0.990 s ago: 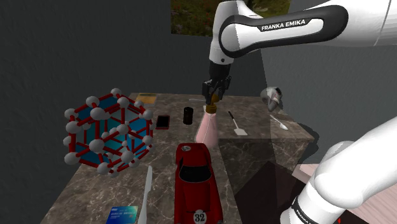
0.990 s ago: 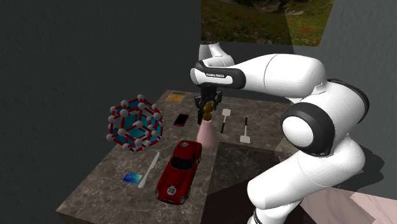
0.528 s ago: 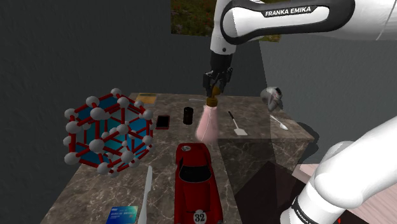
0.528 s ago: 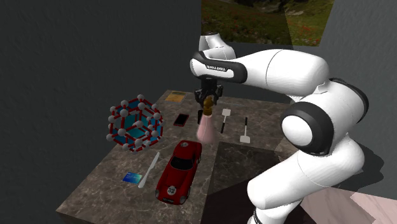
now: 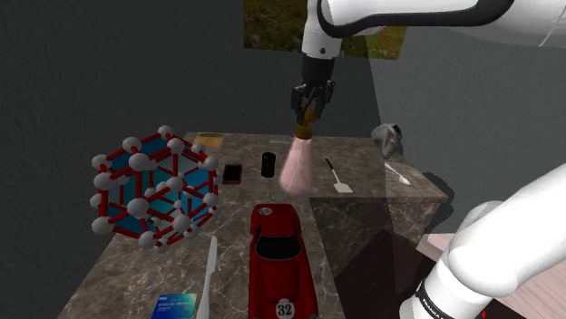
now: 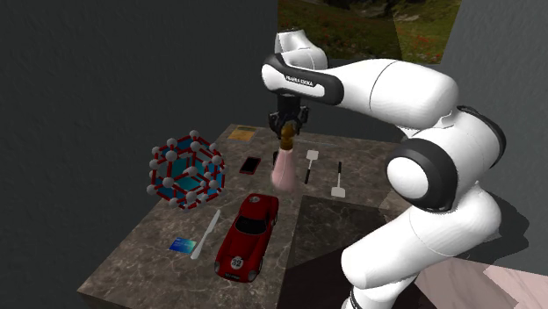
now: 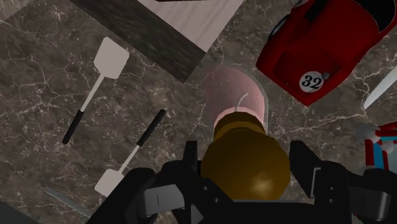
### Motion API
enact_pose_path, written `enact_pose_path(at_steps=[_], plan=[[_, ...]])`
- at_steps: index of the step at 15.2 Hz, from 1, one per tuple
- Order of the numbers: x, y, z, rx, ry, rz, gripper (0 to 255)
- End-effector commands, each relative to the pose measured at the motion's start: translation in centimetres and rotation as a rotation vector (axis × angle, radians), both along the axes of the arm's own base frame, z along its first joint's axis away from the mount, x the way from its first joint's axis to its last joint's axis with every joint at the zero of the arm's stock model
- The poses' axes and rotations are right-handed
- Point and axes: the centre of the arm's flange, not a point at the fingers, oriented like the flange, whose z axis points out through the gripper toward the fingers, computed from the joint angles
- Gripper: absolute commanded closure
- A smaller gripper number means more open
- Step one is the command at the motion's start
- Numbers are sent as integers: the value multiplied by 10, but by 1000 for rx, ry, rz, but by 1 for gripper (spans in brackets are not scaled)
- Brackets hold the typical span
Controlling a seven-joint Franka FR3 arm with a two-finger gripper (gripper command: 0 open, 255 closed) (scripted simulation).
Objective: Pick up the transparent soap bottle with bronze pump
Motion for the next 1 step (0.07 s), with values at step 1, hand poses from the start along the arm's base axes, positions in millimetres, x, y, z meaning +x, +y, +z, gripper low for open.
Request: enact_pose_path(at_steps=[1], plan=[[0, 0, 3, 0, 0, 0, 255]])
